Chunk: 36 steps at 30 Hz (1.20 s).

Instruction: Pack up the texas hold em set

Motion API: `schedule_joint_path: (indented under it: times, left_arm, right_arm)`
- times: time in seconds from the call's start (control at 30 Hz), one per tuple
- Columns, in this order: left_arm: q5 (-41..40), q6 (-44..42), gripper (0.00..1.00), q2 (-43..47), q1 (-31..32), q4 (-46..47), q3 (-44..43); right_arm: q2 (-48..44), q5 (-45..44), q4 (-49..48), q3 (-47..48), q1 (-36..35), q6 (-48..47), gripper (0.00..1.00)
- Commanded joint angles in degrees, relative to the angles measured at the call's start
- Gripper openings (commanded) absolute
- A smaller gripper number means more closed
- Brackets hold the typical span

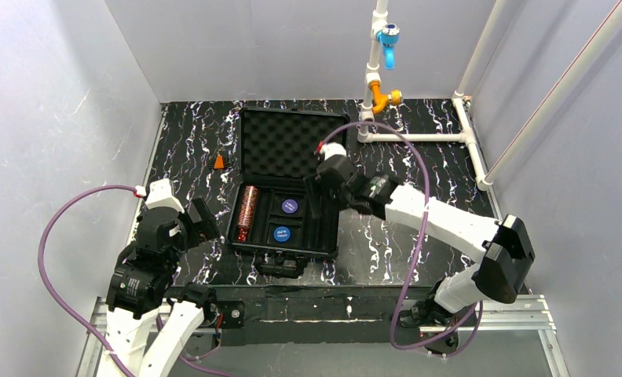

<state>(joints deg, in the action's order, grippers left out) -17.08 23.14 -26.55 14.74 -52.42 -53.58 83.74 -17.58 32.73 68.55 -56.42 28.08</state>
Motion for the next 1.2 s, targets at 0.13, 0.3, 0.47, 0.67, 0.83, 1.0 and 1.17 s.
schedule_joint_path:
  times: [0.13,0.3,0.47,0.67,0.83,1.0,1.17]
  left_arm:
    - [-0.4,-0.54,0.99,0.0,-0.24,0.39,0.41]
    - [-0.33,-0.53,0.99,0.0,-0.25,0.39,0.41]
    - [-0.15,-0.54,0.99,-0.26,-0.24,0.32,0.41]
    - [-0.06,-0.54,0.99,-0.61,-0.24,0.47,0.4]
    - [-0.06,-0.62,0.99,-0.7,-0.25,0.47,0.41]
    - [-0.15,-0.61,0.99,-0.7,-0.25,0.46,0.41]
    - [-0.15,-0.64,0.99,-0.73,-0.26,0.48,0.46]
  right_arm:
    - [8.71,-1.11,-4.07,17.25,9.84,-10.99,0.95]
    - [13.64,-2.85,-9.02,20.03,15.47,-11.0,0.89]
    - [16.8,-6.27,-11.0,21.49,18.25,-10.74,0.75]
    - [18.83,-9.04,-12.51,22.29,18.62,-11.97,0.61]
    - [19.96,-9.0,-14.94,20.61,19.05,-12.46,0.43]
    - [20.84,-10.36,-15.64,19.67,19.16,-13.02,0.39]
    - [20.78,-11.38,-16.5,19.03,19.17,-13.36,0.4]
